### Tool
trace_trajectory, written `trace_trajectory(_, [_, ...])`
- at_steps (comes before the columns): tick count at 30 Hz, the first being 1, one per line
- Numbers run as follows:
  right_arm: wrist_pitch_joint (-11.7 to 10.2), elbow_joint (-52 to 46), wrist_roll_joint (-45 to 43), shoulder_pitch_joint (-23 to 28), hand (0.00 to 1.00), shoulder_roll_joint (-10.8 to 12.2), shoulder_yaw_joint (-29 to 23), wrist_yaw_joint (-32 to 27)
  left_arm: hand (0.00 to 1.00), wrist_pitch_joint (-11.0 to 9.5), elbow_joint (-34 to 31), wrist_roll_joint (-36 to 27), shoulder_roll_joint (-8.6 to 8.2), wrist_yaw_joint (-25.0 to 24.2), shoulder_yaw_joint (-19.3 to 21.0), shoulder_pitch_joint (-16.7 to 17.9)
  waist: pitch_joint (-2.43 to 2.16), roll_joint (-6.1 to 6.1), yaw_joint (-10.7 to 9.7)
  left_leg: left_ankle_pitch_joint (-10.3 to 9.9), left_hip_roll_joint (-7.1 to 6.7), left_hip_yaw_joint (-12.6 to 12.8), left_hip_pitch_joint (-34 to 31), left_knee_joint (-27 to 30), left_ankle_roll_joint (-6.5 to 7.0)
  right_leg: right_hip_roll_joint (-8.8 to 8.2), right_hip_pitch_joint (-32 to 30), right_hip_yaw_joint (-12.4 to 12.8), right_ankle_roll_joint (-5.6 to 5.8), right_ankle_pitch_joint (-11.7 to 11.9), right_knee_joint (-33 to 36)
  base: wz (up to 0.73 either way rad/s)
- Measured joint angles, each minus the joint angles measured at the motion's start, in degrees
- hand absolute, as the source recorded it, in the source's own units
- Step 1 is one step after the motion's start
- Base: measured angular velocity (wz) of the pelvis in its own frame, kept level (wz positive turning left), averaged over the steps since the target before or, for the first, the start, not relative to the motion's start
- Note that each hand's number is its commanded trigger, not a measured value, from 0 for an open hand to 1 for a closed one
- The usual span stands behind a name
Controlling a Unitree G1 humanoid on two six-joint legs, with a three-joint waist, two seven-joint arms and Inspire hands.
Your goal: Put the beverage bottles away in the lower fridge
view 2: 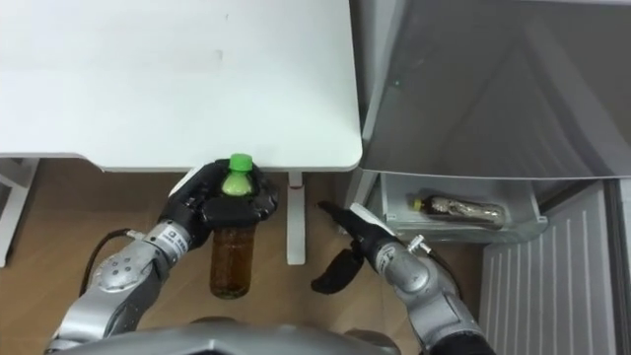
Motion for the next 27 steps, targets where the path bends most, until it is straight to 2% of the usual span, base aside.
trace_trajectory(2, [-0.42,0.00,0.20,0.00,0.00,0.02,0.01,1.36,1.00,-0.05,-0.78,0.00,0.16,0.00,-0.07,0.00,0.05,0.00,-0.01,0.00,0.00,-0.02,0.09,-0.12,0.00,0.00,0.11,-0.01,0.00,0.00,0.02,0.00])
trace_trajectory(4, [-1.12,0.03,1.60,0.04,0.00,0.04,0.09,2.60,1.00,-1.55,-2.03,0.00,0.29,0.04,0.08,0.00,0.09,-0.03,0.19,0.00,0.00,-0.03,0.13,-0.23,0.00,0.00,0.17,-0.02,0.00,0.00,0.02,0.00])
trace_trajectory(8, [-2.57,0.02,2.78,0.34,0.00,0.33,0.11,5.06,1.00,-6.93,-5.17,0.04,0.05,0.21,0.87,-0.75,0.13,-0.31,0.53,0.01,0.01,0.22,0.35,-0.60,-0.01,0.02,0.25,0.32,0.00,0.00,0.02,-0.03])
trace_trajectory(10, [-2.84,0.02,3.08,0.35,0.00,0.43,0.12,5.89,1.00,-8.43,-5.39,0.04,-0.17,0.27,1.16,-1.58,0.13,-0.36,0.69,0.01,0.01,0.37,0.40,-0.63,0.00,0.03,0.16,0.55,0.00,0.00,0.02,-0.05])
trace_trajectory(15, [-3.16,-0.18,9.07,0.24,0.00,0.40,1.28,8.72,1.00,-8.59,-5.40,0.11,-0.22,0.27,0.67,-3.44,0.08,-0.99,1.30,0.02,0.15,0.96,0.90,-0.59,0.00,0.05,0.02,1.03,-0.01,0.00,0.12,-0.06])
trace_trajectory(21, [-3.17,-0.64,23.23,0.17,0.00,0.45,2.76,13.60,1.00,-8.59,-5.40,0.12,-0.05,0.37,-0.38,-3.60,0.25,-1.14,1.35,0.01,0.22,1.01,1.18,-0.78,0.00,0.05,0.10,1.06,0.00,0.01,0.21,0.00])
trace_trajectory(24, [-3.17,-1.11,32.14,0.04,0.00,0.19,3.95,15.87,1.00,-8.59,-5.39,0.14,0.61,0.53,-0.92,-3.59,0.76,-1.10,1.50,0.00,0.30,1.09,1.26,-1.04,-0.02,0.11,0.48,0.98,-0.02,0.01,0.19,0.00])
trace_trajectory(27, [-3.16,-1.11,35.95,-0.09,0.00,0.20,4.60,17.01,1.00,-8.59,-5.39,0.14,1.02,0.59,-2.11,-3.58,0.86,-0.98,1.54,0.00,0.31,1.07,1.24,-1.12,-0.02,0.15,0.51,0.96,-0.05,0.04,0.15,0.00])
